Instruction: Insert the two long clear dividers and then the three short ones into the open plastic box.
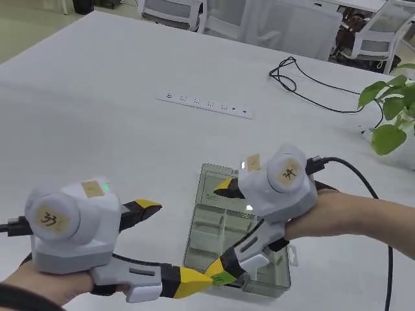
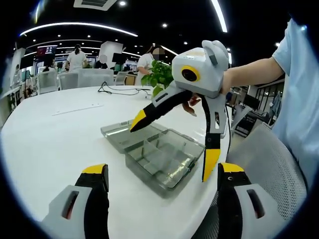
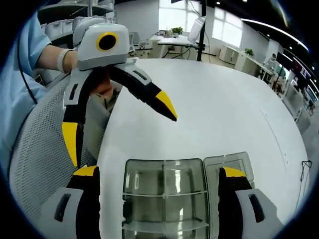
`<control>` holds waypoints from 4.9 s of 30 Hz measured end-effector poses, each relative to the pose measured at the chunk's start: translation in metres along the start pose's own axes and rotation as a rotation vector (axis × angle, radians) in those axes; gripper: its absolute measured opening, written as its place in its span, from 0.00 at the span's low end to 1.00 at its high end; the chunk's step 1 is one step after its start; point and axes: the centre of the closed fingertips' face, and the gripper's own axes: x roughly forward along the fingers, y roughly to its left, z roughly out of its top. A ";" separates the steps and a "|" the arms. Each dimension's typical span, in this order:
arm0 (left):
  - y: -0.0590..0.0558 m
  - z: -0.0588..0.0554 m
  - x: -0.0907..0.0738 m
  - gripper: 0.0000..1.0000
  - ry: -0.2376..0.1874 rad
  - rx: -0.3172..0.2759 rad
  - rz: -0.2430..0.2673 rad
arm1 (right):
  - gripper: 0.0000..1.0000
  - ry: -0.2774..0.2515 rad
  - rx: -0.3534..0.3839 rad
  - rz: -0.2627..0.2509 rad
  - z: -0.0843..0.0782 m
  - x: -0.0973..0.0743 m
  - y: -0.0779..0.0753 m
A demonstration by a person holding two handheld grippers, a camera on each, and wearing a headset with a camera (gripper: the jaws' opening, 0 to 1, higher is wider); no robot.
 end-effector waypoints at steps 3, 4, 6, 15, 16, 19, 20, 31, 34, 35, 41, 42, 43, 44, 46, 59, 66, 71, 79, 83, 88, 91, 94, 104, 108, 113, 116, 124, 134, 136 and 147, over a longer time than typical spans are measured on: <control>0.000 0.002 -0.001 0.93 -0.003 0.003 0.002 | 1.00 -0.012 0.015 -0.009 -0.002 -0.003 -0.001; 0.000 0.002 -0.001 0.93 -0.002 0.004 0.003 | 1.00 -0.014 0.019 -0.014 -0.003 -0.004 -0.002; 0.000 0.003 -0.002 0.93 -0.001 0.011 0.007 | 1.00 -0.029 0.028 -0.038 -0.003 -0.009 -0.006; 0.001 0.005 0.000 0.93 -0.004 0.017 0.009 | 0.98 -0.092 0.149 -0.119 -0.018 -0.040 -0.018; 0.001 0.005 0.001 0.93 -0.003 0.016 0.007 | 0.98 -0.094 0.154 -0.126 -0.020 -0.043 -0.019; 0.002 0.006 0.002 0.93 0.004 0.022 0.002 | 0.98 -0.105 0.181 -0.153 -0.030 -0.054 -0.019; 0.003 0.007 0.002 0.93 0.006 0.025 0.002 | 0.98 -0.101 0.192 -0.159 -0.034 -0.057 -0.019; 0.006 0.010 0.006 0.93 0.017 0.055 -0.008 | 0.95 -0.120 0.291 -0.239 -0.070 -0.089 -0.016; 0.006 0.011 0.008 0.93 0.018 0.052 -0.008 | 0.95 -0.115 0.315 -0.254 -0.082 -0.098 -0.015; 0.006 0.011 0.009 0.93 0.018 0.053 -0.010 | 0.95 -0.109 0.323 -0.258 -0.085 -0.100 -0.015; 0.005 0.010 0.013 0.93 0.028 0.051 -0.019 | 0.93 -0.063 0.360 -0.280 -0.116 -0.114 -0.013; 0.005 0.010 0.013 0.92 0.029 0.051 -0.019 | 0.93 -0.061 0.359 -0.282 -0.118 -0.114 -0.013; 0.005 0.009 0.014 0.92 0.029 0.049 -0.021 | 0.93 -0.057 0.360 -0.283 -0.124 -0.116 -0.012; 0.005 0.009 0.015 0.93 0.029 0.048 -0.021 | 0.93 -0.050 0.373 -0.290 -0.128 -0.118 -0.012; 0.005 0.009 0.016 0.92 0.030 0.046 -0.021 | 0.93 -0.041 0.384 -0.296 -0.136 -0.122 -0.012; 0.004 0.009 0.015 0.92 0.029 0.040 -0.019 | 0.91 0.069 0.391 -0.281 -0.177 -0.134 -0.004; 0.006 0.006 0.010 0.92 0.033 0.037 -0.009 | 0.89 0.166 0.301 -0.200 -0.190 -0.131 -0.003; 0.007 0.005 0.007 0.92 0.033 0.033 -0.003 | 0.81 0.247 0.226 -0.167 -0.202 -0.131 -0.012; 0.012 0.005 0.001 0.91 0.032 0.032 0.009 | 0.64 0.334 0.162 -0.089 -0.217 -0.126 -0.009; 0.012 0.005 0.001 0.91 0.028 0.028 0.012 | 0.61 0.362 0.149 -0.073 -0.222 -0.129 -0.009; 0.011 0.002 0.000 0.90 0.032 0.022 0.012 | 0.56 0.386 0.127 -0.060 -0.229 -0.127 -0.010; 0.011 0.002 0.000 0.90 0.033 0.019 0.013 | 0.53 0.398 0.111 -0.052 -0.232 -0.127 -0.011; 0.012 0.002 0.000 0.90 0.033 0.020 0.014 | 0.51 0.415 0.092 -0.046 -0.234 -0.126 -0.012; 0.013 0.003 0.001 0.90 0.029 0.016 0.019 | 0.42 0.452 0.061 -0.019 -0.242 -0.120 -0.013; 0.013 0.003 0.001 0.90 0.027 0.014 0.022 | 0.40 0.466 0.037 -0.023 -0.242 -0.120 -0.014; 0.014 0.004 0.003 0.89 0.022 0.012 0.021 | 0.35 0.470 -0.006 0.000 -0.241 -0.119 -0.010; 0.013 0.005 0.005 0.89 0.019 0.013 0.018 | 0.33 0.463 0.003 -0.006 -0.241 -0.120 -0.012; 0.009 0.007 0.009 0.89 0.012 0.017 0.006 | 0.33 0.464 0.041 -0.035 -0.242 -0.121 -0.012; 0.011 0.009 0.009 0.88 0.006 -0.002 0.013 | 0.32 0.459 0.069 -0.051 -0.239 -0.120 -0.010; 0.013 0.009 0.009 0.87 0.003 -0.016 0.021 | 0.32 0.461 0.069 -0.075 -0.235 -0.122 -0.012; 0.010 0.005 0.014 0.85 0.023 -0.036 0.011 | 0.32 0.364 0.048 -0.178 -0.194 -0.127 -0.023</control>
